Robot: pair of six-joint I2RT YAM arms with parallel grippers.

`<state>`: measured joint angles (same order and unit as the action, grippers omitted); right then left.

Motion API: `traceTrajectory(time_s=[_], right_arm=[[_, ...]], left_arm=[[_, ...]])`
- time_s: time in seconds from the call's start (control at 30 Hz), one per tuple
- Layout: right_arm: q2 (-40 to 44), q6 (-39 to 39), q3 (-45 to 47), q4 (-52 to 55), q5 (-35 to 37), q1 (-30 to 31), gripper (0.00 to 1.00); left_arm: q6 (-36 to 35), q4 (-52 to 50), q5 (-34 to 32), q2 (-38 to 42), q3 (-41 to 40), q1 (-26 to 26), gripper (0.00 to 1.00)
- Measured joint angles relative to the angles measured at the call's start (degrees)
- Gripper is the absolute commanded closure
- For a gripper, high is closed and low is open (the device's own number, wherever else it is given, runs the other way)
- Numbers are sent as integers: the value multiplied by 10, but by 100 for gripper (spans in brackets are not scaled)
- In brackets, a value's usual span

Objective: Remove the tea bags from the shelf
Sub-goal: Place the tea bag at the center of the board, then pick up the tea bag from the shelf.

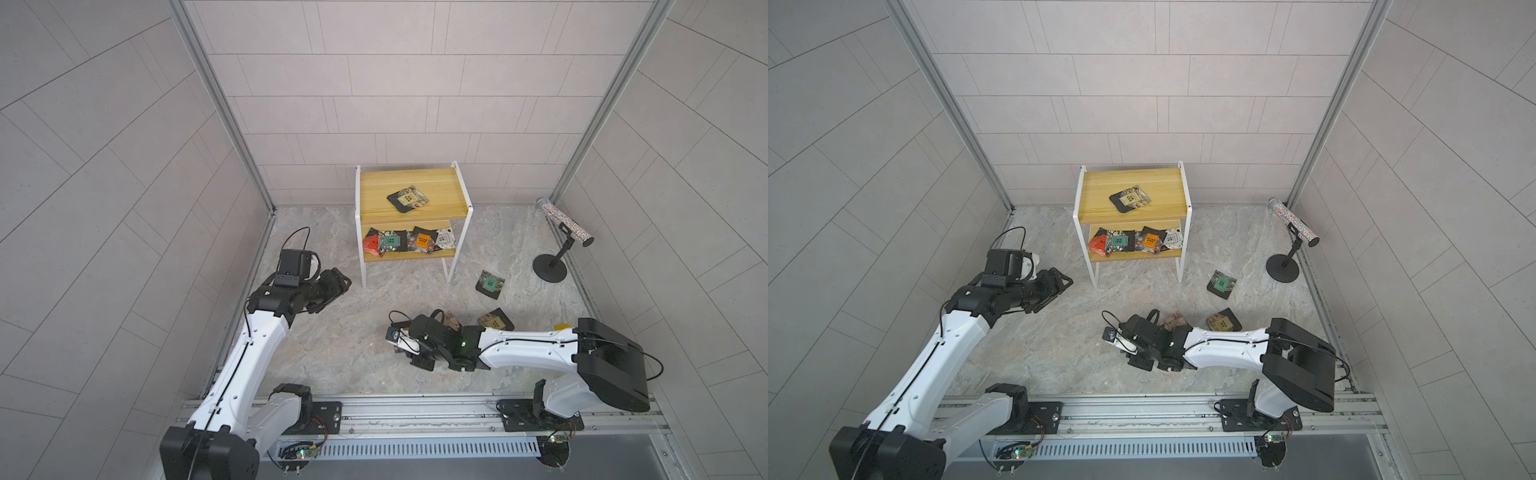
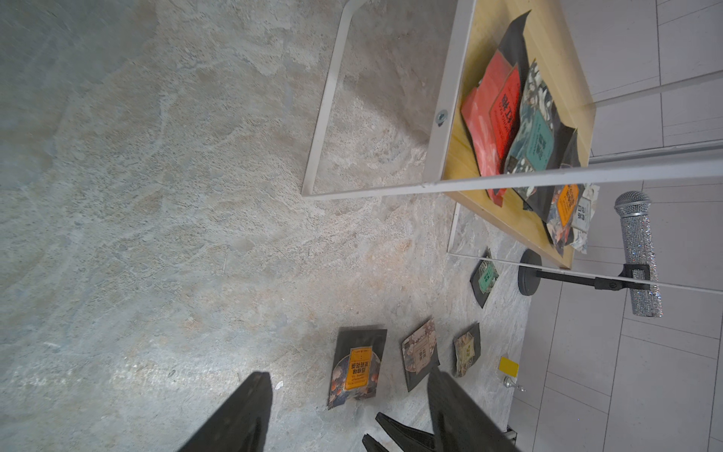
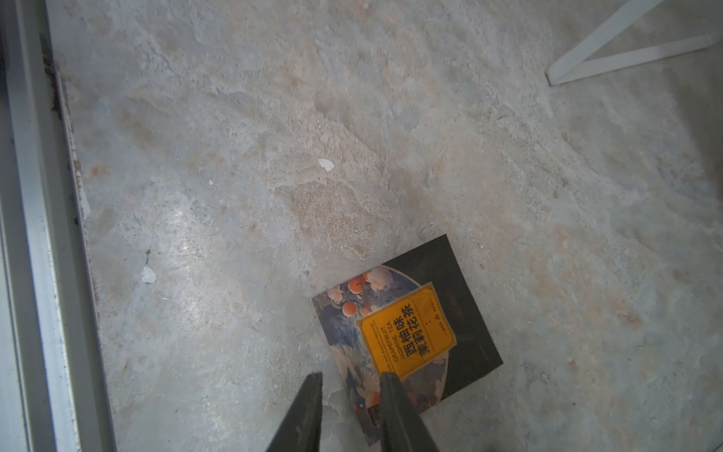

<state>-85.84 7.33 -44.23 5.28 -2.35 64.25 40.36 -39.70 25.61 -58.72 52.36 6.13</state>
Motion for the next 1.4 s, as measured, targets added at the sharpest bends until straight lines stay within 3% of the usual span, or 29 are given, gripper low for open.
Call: traceTrajectory(time_s=[0.23,0.7,0.73,0.77,0.8,1.4], right_arm=[[14,-2,-17,35,-12,3,59],[126,-2,-101,119,21,-7,36],[130,0,-112,128,22,-10,29],[134,3,-124,135,22,-14,10],[138,3,-134,143,22,-19,0],[174,91,-270,212,-14,-116,1]], left_arm=[[-3,-2,-2,0,0,0,29],[-5,-12,0,3,24,0,25],[-5,-12,1,3,29,0,25],[-5,-12,2,3,35,0,25],[-5,-12,3,3,40,0,25],[8,-12,32,-27,166,0,28]])
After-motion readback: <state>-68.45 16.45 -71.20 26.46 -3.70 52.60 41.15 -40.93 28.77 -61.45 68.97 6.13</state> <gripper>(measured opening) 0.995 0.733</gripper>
